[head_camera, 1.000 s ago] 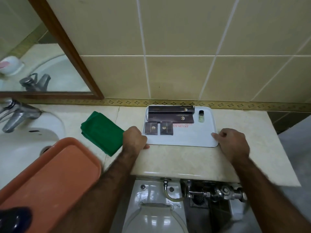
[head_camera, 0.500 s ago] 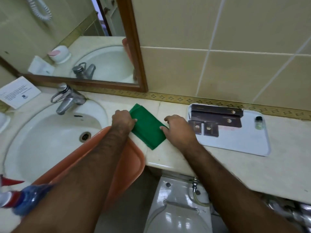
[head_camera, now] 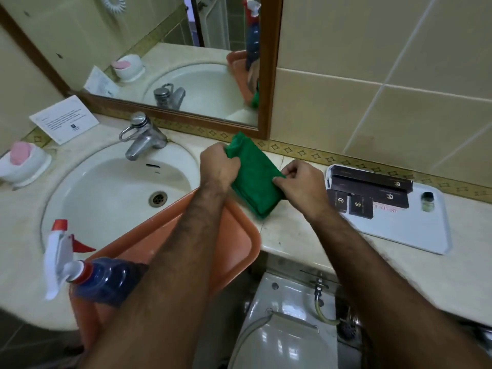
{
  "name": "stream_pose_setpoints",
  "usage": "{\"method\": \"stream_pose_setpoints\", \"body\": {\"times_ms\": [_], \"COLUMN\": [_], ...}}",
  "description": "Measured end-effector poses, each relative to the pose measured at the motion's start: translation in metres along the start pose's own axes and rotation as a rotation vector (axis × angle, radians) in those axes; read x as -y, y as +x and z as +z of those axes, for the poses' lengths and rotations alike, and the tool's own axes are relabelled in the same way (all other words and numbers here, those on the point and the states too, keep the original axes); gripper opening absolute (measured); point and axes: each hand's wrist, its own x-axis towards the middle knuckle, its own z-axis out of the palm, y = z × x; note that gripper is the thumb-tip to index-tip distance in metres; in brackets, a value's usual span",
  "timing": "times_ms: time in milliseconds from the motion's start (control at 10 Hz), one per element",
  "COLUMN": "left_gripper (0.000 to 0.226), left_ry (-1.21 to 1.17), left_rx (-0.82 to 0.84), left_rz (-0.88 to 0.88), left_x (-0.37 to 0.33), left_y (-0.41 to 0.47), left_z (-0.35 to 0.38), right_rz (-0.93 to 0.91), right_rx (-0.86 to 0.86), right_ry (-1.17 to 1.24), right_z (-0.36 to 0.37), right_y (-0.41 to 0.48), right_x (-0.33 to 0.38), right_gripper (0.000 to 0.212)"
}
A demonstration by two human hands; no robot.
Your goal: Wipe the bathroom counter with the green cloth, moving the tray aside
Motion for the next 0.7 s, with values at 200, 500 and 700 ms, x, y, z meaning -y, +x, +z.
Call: {"method": "stream_pose_setpoints", "body": {"times_ms": [200, 500, 700], "left_gripper": [0.028, 0.022, 0.065], "left_ry": [0.038, 0.333, 0.553], "left_rx": [-0.180, 0.060, 0.069], "left_rz": [-0.058, -0.242, 0.058], "left_x": [0.014, 0.088, 0.078], "left_y": [-0.034, -0.065, -0.067], "left_z": [-0.066, -0.026, -0.026], "right_rz": [0.252, -0.118, -0.364], "right_rx": [0.327, 0.235, 0.111], "right_ry": [0.487, -0.558, -0.703], "right_z": [0.015, 0.078, 0.043], "right_y": [-0.049, -0.092, -0.089], "right_x": [0.032, 0.000, -0.019], "right_gripper": [0.014, 0.027, 0.056]}}
